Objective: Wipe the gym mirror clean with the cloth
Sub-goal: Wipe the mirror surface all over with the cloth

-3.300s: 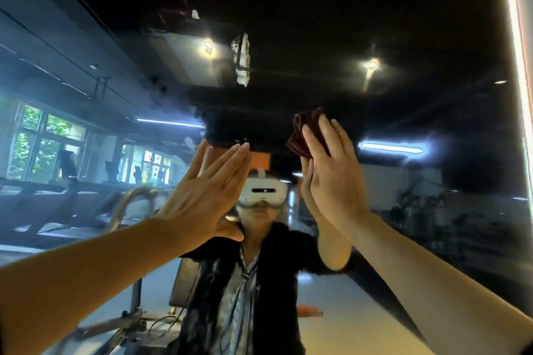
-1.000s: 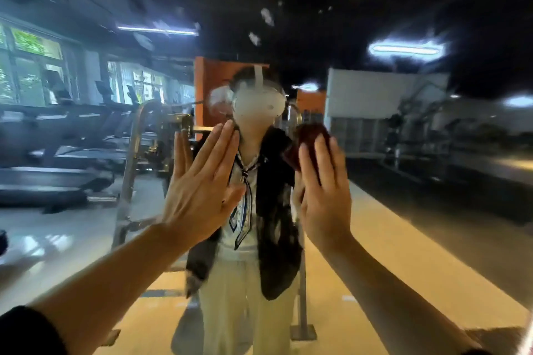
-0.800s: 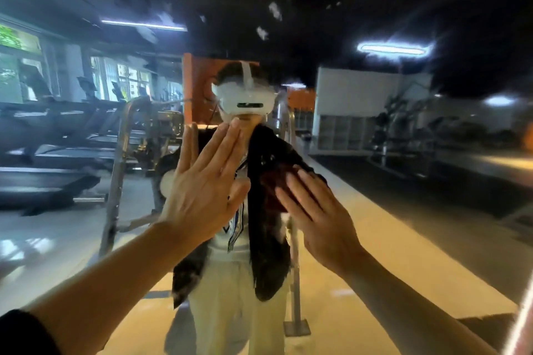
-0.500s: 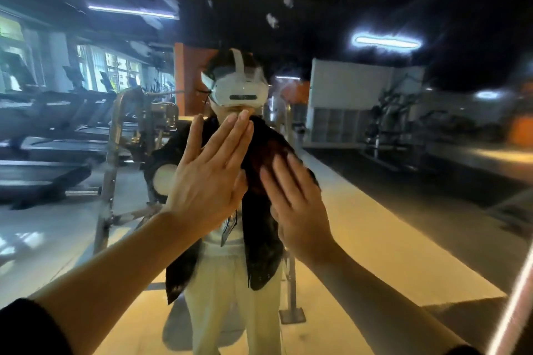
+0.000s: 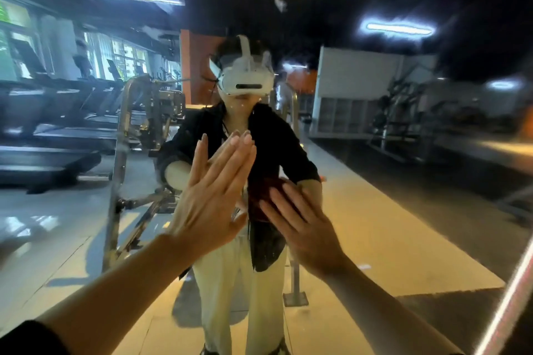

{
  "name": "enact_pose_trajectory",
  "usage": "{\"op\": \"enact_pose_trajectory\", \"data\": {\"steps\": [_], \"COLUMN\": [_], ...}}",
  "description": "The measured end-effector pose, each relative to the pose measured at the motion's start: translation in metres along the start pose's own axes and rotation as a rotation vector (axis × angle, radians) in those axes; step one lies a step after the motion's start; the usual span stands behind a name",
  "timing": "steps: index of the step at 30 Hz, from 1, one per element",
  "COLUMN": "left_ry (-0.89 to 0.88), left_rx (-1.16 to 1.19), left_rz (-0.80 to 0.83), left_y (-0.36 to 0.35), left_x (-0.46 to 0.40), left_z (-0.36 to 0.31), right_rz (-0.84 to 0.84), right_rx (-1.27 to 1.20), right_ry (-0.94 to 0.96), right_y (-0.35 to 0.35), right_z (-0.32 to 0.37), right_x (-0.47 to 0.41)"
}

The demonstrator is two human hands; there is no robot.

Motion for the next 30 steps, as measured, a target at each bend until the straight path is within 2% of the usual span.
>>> {"op": "enact_pose_trajectory", "data": {"steps": [2,4,5,6,7,8,11,12,13,15,18,19,20,24,25,27,30], "left_ry": [0.003,0.041,0.058,0.071,0.079,0.084,0.082,0.074,0.065,0.06,0.072,0.079,0.087,0.09,0.092,0.093,0.076], "left_rx": [-0.032,-0.054,-0.057,-0.062,-0.072,-0.085,-0.139,-0.164,-0.186,-0.213,-0.219,-0.219,-0.219,-0.246,-0.248,-0.247,-0.231], "left_rz": [0.028,0.043,0.051,0.059,0.066,0.073,0.116,0.129,0.137,0.151,0.141,0.132,0.124,0.131,0.131,0.131,0.113], "left_y": [-0.005,-0.007,-0.009,-0.01,-0.012,-0.013,-0.014,-0.013,-0.013,-0.012,-0.012,-0.011,-0.011,-0.009,-0.008,-0.005,0.001], "left_x": [0.009,0.013,0.014,0.015,0.016,0.017,0.019,0.019,0.019,0.019,0.019,0.02,0.02,0.017,0.015,0.01,-0.001], "left_z": [-0.001,0.0,0.0,0.0,-0.002,-0.003,-0.003,-0.002,0.001,0.004,0.001,-0.002,-0.004,-0.007,-0.006,-0.007,-0.014], "right_rz": [-0.067,-0.255,-0.348,-0.392,-0.369,-0.292,-0.034,0.01,0.009,-0.083,-0.303,-0.353,-0.347,-0.094,-0.073,-0.107,-0.343], "right_rx": [0.07,0.117,0.088,0.04,-0.005,-0.052,-0.116,-0.101,-0.073,-0.024,0.023,-0.001,-0.038,-0.117,-0.099,-0.045,0.057], "right_ry": [-0.181,-0.543,-0.682,-0.739,-0.711,-0.592,-0.075,0.013,0.023,-0.189,-0.689,-0.749,-0.719,-0.109,-0.042,-0.145,-0.675], "right_y": [0.013,0.029,0.032,0.029,0.022,0.011,-0.013,-0.012,-0.007,0.011,0.028,0.026,0.02,0.0,0.002,0.013,0.041], "right_z": [-0.034,-0.072,-0.077,-0.07,-0.055,-0.031,0.029,0.029,0.02,-0.019,-0.065,-0.062,-0.052,-0.003,-0.007,-0.035,-0.098], "right_x": [0.023,0.033,0.031,0.024,0.016,0.009,0.023,0.034,0.043,0.054,0.057,0.048,0.035,0.02,0.027,0.039,0.044]}}
Point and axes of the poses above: each hand's wrist, its own x-axis away from the middle knuckle, its own y-axis out of the back of the hand, z = x × y, the point moved 6 cm from there along -x, towards the middle knuckle, and after that the axes turned 14 degrees about y, right-handed, at the moved point
